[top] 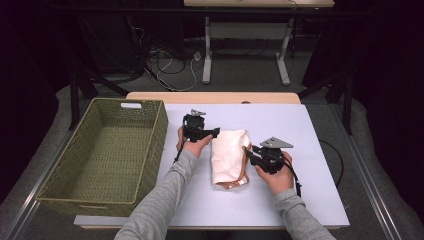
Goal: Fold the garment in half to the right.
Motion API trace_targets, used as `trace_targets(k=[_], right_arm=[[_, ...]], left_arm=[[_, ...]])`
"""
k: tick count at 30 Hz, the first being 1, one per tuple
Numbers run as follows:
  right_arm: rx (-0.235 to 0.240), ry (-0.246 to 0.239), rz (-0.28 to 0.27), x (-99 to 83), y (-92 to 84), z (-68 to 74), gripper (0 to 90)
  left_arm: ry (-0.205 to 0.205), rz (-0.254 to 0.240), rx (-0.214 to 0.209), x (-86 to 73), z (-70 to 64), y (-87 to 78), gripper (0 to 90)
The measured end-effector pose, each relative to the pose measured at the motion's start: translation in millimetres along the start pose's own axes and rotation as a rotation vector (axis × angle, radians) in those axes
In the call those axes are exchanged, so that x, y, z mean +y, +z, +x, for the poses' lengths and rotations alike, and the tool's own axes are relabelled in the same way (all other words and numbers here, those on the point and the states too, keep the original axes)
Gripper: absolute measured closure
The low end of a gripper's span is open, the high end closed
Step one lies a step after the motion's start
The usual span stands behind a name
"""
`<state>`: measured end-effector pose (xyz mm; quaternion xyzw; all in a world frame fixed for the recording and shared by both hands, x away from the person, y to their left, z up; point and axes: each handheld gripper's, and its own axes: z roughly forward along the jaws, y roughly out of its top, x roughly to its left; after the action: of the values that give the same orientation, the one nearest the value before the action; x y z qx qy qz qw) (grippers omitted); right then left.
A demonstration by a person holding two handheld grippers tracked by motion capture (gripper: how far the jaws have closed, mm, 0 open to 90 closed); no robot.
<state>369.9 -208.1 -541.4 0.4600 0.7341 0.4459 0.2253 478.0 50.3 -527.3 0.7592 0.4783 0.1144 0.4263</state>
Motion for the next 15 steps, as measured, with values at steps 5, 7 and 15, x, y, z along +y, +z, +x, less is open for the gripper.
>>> trace_targets(k=[5, 7, 15], right_arm=[[0.015, -0.019, -0.006, 0.2, -1.0, 1.6, 55.2], [0.015, -0.026, 0.002, 0.0, -1.0, 3.6, 52.4], [0.036, -0.061, -0.004, 0.0, 0.2, 10.6, 45.9]], left_arm=[[-0.010, 0.008, -0.002, 1.1, 0.6, 4.3, 31.3], [-0.011, 0.009, -0.007, 0.6, 1.5, 6.6, 31.3], [-0.023, 0.022, -0.003, -1.1, 4.3, 12.8, 31.3]])
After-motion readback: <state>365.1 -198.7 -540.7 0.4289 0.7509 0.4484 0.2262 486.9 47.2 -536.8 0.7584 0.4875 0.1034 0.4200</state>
